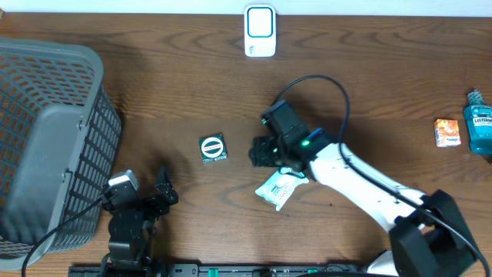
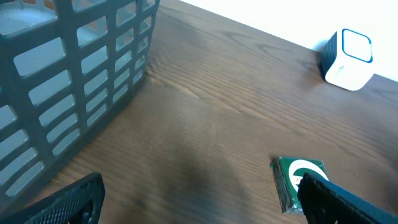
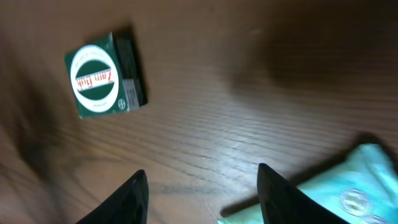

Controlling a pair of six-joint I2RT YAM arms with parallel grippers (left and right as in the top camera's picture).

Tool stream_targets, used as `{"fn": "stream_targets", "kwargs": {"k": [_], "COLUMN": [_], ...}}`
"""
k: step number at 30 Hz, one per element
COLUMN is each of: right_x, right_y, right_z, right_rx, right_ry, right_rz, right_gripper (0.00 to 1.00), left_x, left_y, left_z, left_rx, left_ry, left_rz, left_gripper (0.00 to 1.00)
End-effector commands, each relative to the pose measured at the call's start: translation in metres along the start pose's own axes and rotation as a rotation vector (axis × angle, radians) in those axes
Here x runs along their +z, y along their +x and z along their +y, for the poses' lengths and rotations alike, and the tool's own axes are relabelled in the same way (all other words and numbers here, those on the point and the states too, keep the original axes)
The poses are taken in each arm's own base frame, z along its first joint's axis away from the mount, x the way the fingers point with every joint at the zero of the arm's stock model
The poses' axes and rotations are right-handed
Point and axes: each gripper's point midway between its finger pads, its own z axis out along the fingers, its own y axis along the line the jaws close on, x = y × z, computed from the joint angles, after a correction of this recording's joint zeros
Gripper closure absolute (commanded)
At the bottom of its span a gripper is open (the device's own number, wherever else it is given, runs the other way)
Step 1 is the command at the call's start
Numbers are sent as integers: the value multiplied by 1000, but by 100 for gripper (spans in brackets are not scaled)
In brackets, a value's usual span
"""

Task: Scan the item barcode
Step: 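Swing the right gripper back over the mint-green wipes packet, then lower the right gripper and grasp the wipes packet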

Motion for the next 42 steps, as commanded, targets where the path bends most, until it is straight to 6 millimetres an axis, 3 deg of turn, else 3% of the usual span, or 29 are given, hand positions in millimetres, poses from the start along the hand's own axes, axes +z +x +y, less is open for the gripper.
{"fn": "stream_targets", "kwargs": {"k": [1, 5, 8, 9, 12, 14, 18, 20, 23, 25, 26, 29, 35, 42], "right_x": [26, 52, 59, 55, 40, 26, -11, -25, -41, -52, -57, -65, -41, -11], "right_y": [22, 45, 68, 84, 105, 116, 114, 106, 92, 81, 76, 65, 67, 75], "right_z": [-4, -10, -14, -16, -19, -31, -72, -72, -52, -39, -37, -49, -72, -79], "right_rx": [-58, -83, -73, -57, -34, -40, -56, -105, -188, -265, -310, -425, -556, -649], "right_ry": [55, 96, 97, 94, 97, 157, 382, 392, 311, 260, 253, 342, 449, 500], "right_rz": [52, 132, 233, 307, 413, 459, 427, 385, 310, 241, 211, 142, 142, 176], "right_gripper": [57, 65, 80, 87, 94, 97, 94, 93, 85, 48, 36, 23, 18, 25], "left_x": [2, 2, 2, 2, 2, 2, 2, 2, 2, 2, 2, 2, 2, 2], "left_y": [8, 9, 9, 9, 9, 9, 9, 9, 9, 9, 8, 9, 9, 9], "left_z": [6, 6, 6, 6, 6, 6, 6, 6, 6, 6, 6, 6, 6, 6], "left_rx": [7, 7, 7, 7, 7, 7, 7, 7, 7, 7, 7, 7, 7, 7], "left_ry": [-27, -27, -27, -27, -27, -27, -27, -27, -27, -27, -27, -27, -27, -27], "left_rz": [21, 22, 22, 22, 22, 22, 22, 22, 22, 22, 21, 22, 22, 22], "left_gripper": [2, 2, 2, 2, 2, 2, 2, 2, 2, 2, 2, 2, 2, 2]}}
